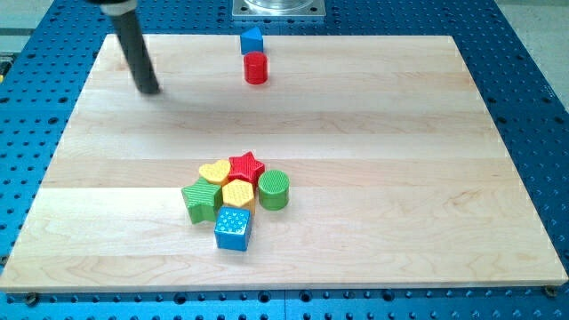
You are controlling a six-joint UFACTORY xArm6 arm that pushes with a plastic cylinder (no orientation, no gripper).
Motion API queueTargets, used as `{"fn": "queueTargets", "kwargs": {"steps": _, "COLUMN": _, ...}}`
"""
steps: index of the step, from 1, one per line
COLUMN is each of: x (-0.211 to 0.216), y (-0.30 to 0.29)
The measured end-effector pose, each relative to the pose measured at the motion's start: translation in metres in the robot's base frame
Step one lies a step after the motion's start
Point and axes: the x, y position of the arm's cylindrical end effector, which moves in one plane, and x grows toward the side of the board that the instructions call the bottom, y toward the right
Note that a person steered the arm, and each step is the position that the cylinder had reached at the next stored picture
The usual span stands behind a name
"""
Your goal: Move the red circle diagonally to the green circle
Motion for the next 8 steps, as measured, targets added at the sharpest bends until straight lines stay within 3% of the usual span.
{"fn": "queueTargets", "kwargs": {"steps": 1, "x": -0.004, "y": 0.078}}
{"fn": "queueTargets", "kwargs": {"steps": 3, "x": 0.034, "y": 0.198}}
{"fn": "queueTargets", "kwargs": {"steps": 4, "x": 0.028, "y": 0.134}}
{"fn": "queueTargets", "kwargs": {"steps": 5, "x": -0.016, "y": 0.104}}
{"fn": "queueTargets", "kwargs": {"steps": 6, "x": -0.042, "y": 0.137}}
{"fn": "queueTargets", "kwargs": {"steps": 8, "x": 0.061, "y": 0.251}}
